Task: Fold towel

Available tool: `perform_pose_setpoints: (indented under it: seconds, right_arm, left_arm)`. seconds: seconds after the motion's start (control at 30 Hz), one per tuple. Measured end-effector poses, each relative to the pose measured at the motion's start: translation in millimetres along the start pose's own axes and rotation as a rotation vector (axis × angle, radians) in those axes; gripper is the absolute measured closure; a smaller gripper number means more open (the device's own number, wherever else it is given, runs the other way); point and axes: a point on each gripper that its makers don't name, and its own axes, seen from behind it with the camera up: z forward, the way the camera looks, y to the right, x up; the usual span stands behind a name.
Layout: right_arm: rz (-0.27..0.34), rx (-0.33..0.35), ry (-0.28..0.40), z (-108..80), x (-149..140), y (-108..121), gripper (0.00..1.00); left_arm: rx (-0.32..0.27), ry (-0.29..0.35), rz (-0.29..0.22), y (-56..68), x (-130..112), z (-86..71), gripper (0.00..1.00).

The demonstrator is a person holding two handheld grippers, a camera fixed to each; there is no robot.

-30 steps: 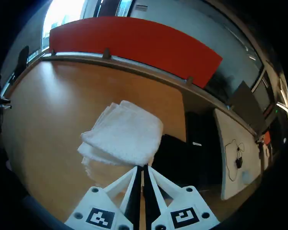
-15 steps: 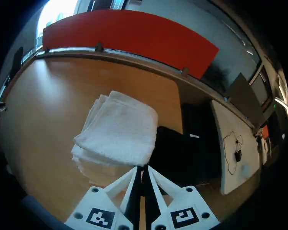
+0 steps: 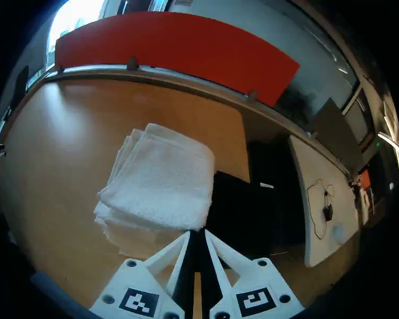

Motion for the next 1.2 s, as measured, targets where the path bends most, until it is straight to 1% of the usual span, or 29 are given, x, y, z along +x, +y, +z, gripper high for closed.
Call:
perform_pose_setpoints:
  seconds: [0.17, 0.3, 0.5, 0.7, 0.77, 0.83, 0.97, 1.03, 1.1, 1.17, 1.2]
  right_arm:
    - [0.0, -0.007, -0.002, 1.3, -1, 0, 0.96]
    - [0.002, -0.015, -0.003, 1.8, -3, -1, 0.93]
    - [0.007, -0.039, -0.011, 2.1, -7, 2, 0.86]
    - [0.004, -0.078, -0.02, 0.9, -13, 10, 0.78]
    - [0.01, -0.09, -0.021, 0.6, -14, 12, 0.68]
    - [0.016, -0.101, -0.021, 0.1, -15, 14, 0.65]
    - [0.026, -0.126, -0.017, -1.3, -16, 19, 0.34]
    - [0.031, -0.134, -0.013, -1.9, -16, 21, 0.31]
    - [0.035, -0.138, -0.009, -2.5, -15, 21, 0.18]
    - [0.04, -0.135, -0.007, -2.8, -15, 20, 0.07]
    - [0.042, -0.133, -0.006, -2.9, -14, 19, 0.06]
  left_arm:
    - [0.0, 0.0, 0.0, -0.3, 0, -0.5, 0.02]
    - [0.001, -0.001, -0.001, -1.2, -1, -0.9, 0.02]
    - [0.001, 0.0, -0.001, -2.6, -1, -1.1, 0.02]
    - [0.0, 0.002, -0.001, -3.1, 0, -0.9, 0.02]
    - [0.0, 0.003, -0.001, -3.5, 0, -0.8, 0.02]
    - [-0.001, 0.004, 0.0, -3.8, 0, -0.8, 0.02]
    - [-0.003, 0.006, 0.001, -3.9, 1, -1.0, 0.02]
    - [-0.003, 0.007, 0.001, -4.0, 1, -1.1, 0.02]
    - [-0.004, 0.007, 0.001, -4.2, 1, -1.1, 0.03]
    - [-0.004, 0.008, 0.0, -4.5, 1, -1.2, 0.02]
    - [-0.004, 0.009, 0.0, -4.6, 1, -1.2, 0.02]
